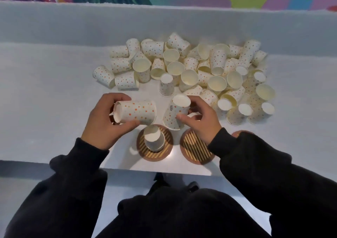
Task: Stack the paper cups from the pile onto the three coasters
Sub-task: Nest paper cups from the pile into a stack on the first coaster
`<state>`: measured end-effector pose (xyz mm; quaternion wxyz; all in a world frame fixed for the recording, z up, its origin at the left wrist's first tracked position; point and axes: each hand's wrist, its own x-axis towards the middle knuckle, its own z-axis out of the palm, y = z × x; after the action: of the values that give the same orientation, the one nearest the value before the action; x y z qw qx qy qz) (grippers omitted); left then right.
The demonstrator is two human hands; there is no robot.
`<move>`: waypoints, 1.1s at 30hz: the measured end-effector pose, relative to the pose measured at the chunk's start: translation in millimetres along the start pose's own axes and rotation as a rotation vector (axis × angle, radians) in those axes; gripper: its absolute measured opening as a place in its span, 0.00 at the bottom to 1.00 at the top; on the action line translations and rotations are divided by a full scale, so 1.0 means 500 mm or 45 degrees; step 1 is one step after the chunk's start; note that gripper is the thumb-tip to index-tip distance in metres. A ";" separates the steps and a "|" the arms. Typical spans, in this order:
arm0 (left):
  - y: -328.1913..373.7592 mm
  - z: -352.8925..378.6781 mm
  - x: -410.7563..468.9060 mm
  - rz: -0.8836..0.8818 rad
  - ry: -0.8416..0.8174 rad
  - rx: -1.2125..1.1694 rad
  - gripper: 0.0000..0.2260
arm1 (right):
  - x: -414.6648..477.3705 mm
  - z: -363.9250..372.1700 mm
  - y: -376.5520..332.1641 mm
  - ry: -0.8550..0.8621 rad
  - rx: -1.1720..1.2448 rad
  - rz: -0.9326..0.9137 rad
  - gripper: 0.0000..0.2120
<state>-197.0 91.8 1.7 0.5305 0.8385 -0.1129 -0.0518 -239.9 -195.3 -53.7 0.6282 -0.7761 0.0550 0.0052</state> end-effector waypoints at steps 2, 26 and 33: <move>0.017 -0.010 -0.015 0.090 -0.016 0.114 0.26 | -0.020 0.008 -0.010 0.021 -0.001 -0.002 0.22; -0.130 0.103 -0.008 0.208 -0.466 0.483 0.30 | -0.061 0.085 -0.034 0.298 0.195 -0.026 0.26; -0.166 0.131 -0.008 0.110 -0.477 0.508 0.32 | -0.070 0.091 -0.030 0.223 0.135 -0.019 0.25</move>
<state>-203.1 69.4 -101.5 0.3266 0.8966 -0.2527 -0.1599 -270.6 -145.0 -45.8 0.6612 -0.7396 0.1041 -0.0704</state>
